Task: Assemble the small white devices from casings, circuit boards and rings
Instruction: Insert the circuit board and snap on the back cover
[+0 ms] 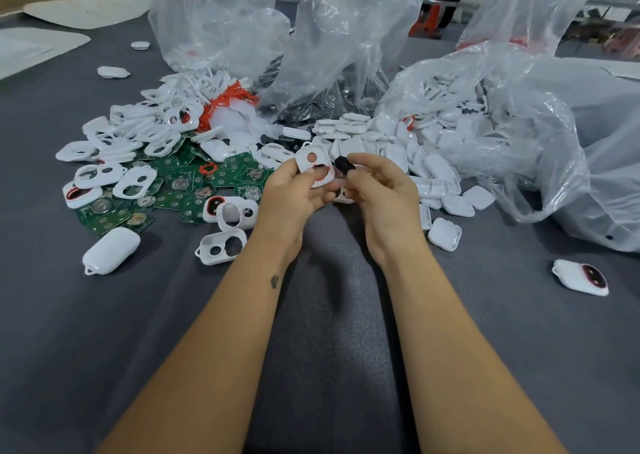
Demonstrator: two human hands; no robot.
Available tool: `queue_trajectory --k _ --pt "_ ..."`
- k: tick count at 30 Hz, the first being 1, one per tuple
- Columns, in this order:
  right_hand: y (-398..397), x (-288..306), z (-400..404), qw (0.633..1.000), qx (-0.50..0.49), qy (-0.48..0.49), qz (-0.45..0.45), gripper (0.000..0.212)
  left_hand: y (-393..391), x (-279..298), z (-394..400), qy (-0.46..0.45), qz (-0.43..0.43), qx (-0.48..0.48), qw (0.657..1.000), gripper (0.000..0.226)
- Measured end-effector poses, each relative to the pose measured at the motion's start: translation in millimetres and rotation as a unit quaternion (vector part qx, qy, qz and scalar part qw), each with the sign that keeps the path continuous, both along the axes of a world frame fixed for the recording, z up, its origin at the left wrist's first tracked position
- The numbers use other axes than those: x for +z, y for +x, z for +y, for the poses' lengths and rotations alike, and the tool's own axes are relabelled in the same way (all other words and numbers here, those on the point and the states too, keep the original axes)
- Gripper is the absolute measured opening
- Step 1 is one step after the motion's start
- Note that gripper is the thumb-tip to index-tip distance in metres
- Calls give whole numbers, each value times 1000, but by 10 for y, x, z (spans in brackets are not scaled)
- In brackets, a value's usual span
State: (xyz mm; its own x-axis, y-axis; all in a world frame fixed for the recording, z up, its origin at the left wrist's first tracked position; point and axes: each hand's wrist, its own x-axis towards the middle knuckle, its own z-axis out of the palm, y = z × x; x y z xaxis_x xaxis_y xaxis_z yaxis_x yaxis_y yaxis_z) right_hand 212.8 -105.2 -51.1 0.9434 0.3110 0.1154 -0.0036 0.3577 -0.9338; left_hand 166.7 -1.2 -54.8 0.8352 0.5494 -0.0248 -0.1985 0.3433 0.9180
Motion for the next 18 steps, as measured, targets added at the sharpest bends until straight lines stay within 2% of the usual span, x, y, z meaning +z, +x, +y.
queue_trajectory --k 10,18 --pt "-32 5 16 991 -53 -100 -74 24 12 -58 -10 66 -3 -10 998 18" --pt "-49 0 32 981 -89 -140 -103 20 -26 -30 2 34 -32 -53 998 46"
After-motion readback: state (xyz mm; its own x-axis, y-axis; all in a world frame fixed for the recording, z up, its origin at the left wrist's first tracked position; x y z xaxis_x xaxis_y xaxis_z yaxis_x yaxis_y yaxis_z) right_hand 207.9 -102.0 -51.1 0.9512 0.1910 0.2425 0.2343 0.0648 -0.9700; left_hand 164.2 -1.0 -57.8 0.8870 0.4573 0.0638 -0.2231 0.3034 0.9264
